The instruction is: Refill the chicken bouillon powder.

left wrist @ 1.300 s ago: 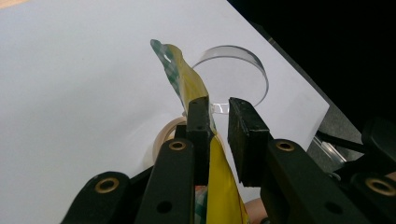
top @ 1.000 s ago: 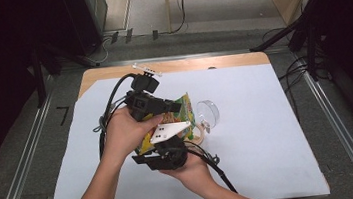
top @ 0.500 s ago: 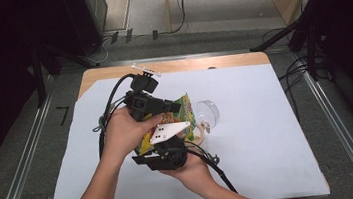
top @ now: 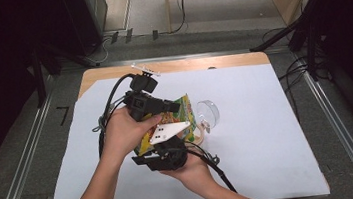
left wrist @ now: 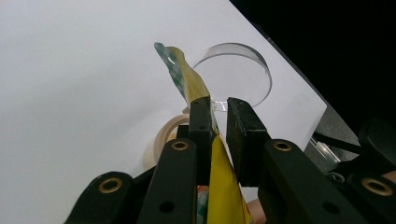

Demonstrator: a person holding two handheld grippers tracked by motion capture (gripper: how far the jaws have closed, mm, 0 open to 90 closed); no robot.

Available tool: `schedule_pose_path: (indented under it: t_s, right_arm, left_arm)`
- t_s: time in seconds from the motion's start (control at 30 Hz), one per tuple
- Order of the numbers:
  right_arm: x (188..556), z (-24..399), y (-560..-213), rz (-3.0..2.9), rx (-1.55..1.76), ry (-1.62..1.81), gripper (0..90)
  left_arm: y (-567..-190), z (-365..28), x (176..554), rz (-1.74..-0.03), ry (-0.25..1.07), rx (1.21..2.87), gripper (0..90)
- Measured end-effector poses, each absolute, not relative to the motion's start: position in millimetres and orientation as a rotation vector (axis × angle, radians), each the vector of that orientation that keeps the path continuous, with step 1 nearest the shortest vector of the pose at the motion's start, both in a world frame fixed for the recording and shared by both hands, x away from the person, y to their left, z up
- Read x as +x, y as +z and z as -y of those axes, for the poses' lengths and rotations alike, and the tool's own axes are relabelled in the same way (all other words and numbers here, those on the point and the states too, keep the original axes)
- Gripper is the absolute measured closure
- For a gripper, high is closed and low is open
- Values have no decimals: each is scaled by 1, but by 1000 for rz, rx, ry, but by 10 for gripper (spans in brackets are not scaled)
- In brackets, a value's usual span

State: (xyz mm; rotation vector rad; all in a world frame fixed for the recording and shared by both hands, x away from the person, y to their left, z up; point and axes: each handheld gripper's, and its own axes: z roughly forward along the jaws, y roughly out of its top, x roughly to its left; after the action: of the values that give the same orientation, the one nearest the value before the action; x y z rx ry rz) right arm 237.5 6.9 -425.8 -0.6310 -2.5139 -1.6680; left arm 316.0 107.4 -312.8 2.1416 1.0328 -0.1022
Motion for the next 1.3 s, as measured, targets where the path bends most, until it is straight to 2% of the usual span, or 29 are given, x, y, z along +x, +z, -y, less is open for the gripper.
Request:
schedule_pose_path:
  t_s: [1.3]
  right_arm:
    - [237, -6, -423, 2502, -641, -1669, 737]
  left_arm:
    - [-312, -106, 316, -1036, -96, 2141, 802]
